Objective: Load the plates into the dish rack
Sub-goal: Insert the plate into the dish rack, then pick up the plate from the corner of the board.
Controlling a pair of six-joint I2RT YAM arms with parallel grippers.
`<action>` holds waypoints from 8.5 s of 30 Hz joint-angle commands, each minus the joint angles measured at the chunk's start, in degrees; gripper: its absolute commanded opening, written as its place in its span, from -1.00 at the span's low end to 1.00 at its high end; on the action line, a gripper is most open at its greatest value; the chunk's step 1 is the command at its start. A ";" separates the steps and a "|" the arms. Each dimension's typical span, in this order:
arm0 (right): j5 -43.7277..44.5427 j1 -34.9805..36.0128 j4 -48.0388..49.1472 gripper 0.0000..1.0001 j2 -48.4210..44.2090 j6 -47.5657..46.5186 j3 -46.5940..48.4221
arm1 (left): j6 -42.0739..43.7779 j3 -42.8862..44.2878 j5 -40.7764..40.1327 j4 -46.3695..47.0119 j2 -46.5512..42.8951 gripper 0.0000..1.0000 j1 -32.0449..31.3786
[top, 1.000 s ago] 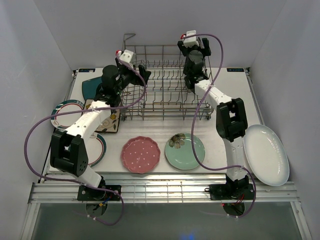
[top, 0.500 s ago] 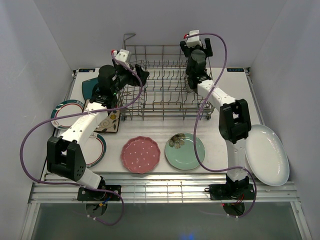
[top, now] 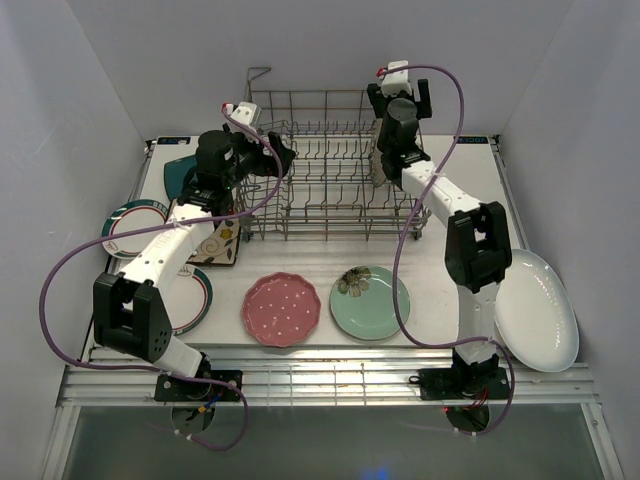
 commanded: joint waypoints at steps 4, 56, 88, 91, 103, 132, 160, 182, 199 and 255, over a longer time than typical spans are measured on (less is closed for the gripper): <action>2.30 0.57 -4.83 0.80 -6.98 8.19 0.08 | 0.40 1.18 -2.78 -2.88 -3.62 0.96 0.60; 8.29 9.89 -64.60 0.79 -50.22 70.93 -31.73 | 5.42 -20.61 -12.37 -15.89 -33.50 0.96 6.40; -28.62 9.89 -36.67 1.00 -71.58 63.31 -81.12 | 14.20 -41.09 -12.20 -2.70 -50.82 0.88 6.40; -29.51 9.89 -36.04 0.89 -72.55 63.58 -82.53 | 15.35 -41.09 -12.10 -2.45 -49.59 0.75 6.40; -31.71 9.89 -35.34 0.86 -76.51 64.19 -87.02 | 18.24 -41.80 -14.49 -2.44 -49.67 0.95 6.40; -35.40 9.80 -30.51 -0.06 -80.37 68.58 -97.30 | 18.08 -39.95 -11.49 -4.82 -47.65 0.96 6.40; -29.34 9.80 -39.73 -0.84 -87.49 69.20 -96.07 | 17.81 -39.60 -10.79 -6.49 -46.86 0.96 6.40; -29.60 9.80 -49.84 -0.85 -94.08 64.55 -87.20 | 18.07 -39.34 -10.00 -7.10 -47.21 0.96 6.40; -31.18 9.80 -57.57 -0.84 -95.75 56.02 -73.93 | 18.34 -39.68 -10.00 -7.01 -46.86 0.96 6.40; -19.23 9.80 -60.57 -0.85 -74.49 50.83 -26.48 | 17.64 -38.46 -9.82 -8.24 -45.98 0.96 6.40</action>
